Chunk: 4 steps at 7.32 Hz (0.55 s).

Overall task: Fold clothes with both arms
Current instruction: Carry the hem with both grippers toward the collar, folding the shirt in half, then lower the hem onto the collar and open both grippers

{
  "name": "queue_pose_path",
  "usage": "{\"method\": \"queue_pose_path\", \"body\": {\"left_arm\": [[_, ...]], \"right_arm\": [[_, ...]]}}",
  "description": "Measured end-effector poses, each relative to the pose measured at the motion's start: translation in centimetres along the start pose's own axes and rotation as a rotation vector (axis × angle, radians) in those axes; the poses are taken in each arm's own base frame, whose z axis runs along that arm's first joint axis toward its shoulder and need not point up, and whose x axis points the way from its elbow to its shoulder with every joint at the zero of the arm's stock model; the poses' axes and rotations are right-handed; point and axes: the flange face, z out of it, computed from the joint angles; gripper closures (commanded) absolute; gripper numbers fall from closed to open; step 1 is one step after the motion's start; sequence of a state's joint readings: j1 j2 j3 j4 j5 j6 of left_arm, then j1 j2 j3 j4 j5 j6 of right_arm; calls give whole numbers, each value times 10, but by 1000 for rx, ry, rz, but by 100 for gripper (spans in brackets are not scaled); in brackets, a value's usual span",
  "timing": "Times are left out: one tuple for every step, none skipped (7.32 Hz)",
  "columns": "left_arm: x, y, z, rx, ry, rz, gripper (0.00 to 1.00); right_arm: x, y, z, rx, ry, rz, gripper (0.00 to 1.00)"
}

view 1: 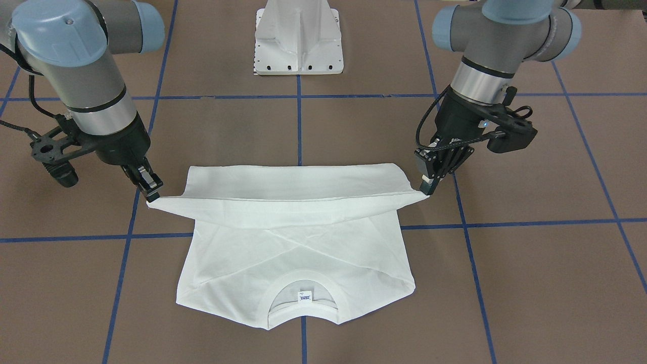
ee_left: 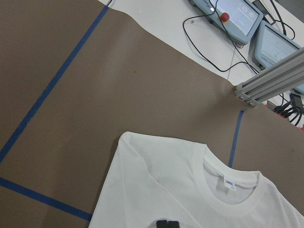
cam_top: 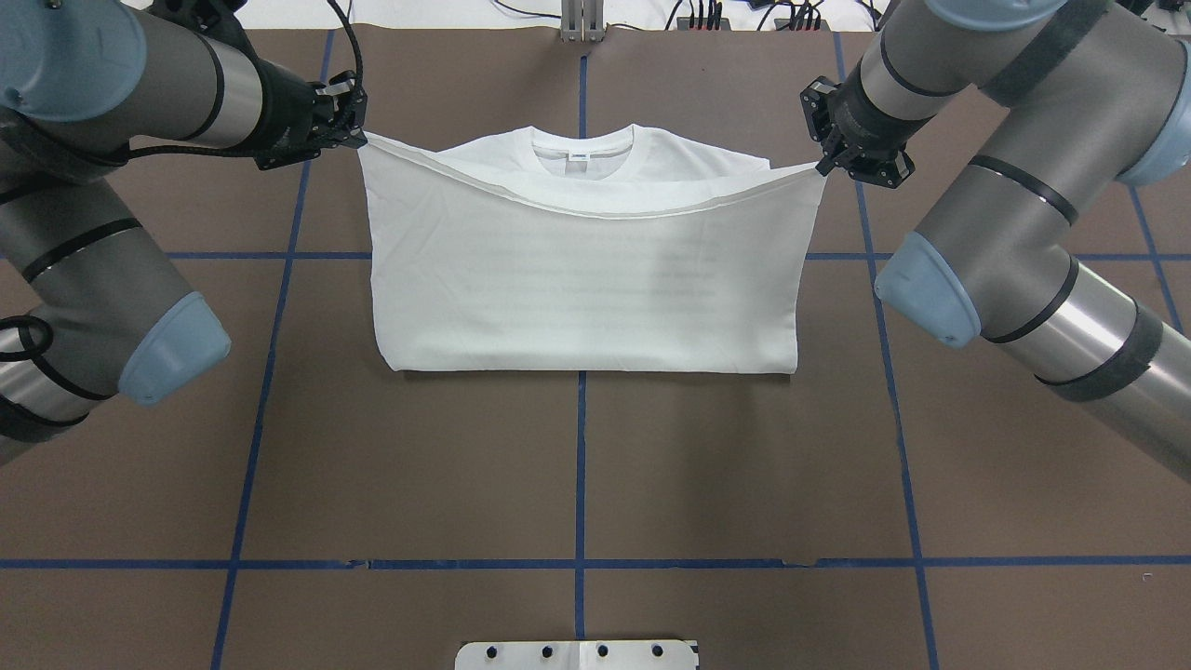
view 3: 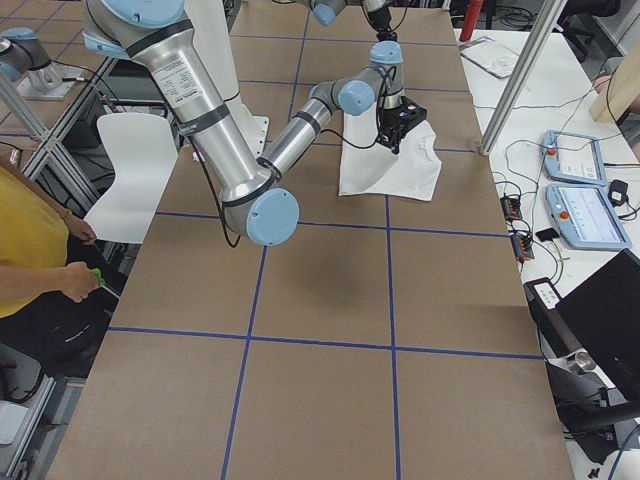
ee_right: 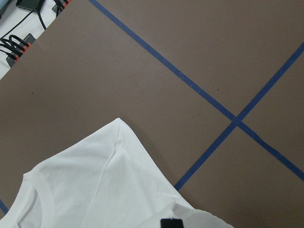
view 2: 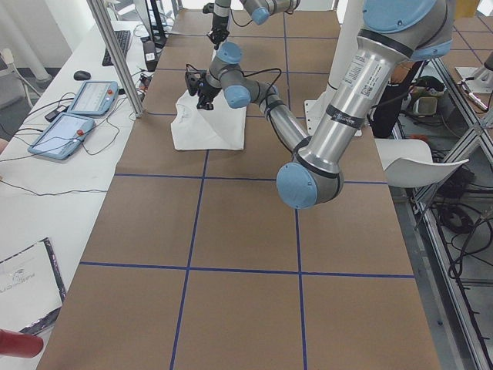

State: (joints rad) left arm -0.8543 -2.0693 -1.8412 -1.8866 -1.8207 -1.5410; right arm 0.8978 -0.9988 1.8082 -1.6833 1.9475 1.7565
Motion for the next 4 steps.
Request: {"method": "queue_pose_path", "body": {"left_arm": [[-3, -2, 11, 1, -14, 8, 100], [-8, -5, 28, 1, -24, 13, 100], [-11, -10, 48, 0, -25, 15, 100], [-12, -15, 73, 0, -28, 16, 100]], "right_arm": [[-3, -1, 11, 3, 18, 3, 100], [-8, -2, 27, 7, 47, 7, 100], [-13, -5, 44, 9, 60, 7, 100], [-23, -9, 64, 9, 51, 5, 100]]}}
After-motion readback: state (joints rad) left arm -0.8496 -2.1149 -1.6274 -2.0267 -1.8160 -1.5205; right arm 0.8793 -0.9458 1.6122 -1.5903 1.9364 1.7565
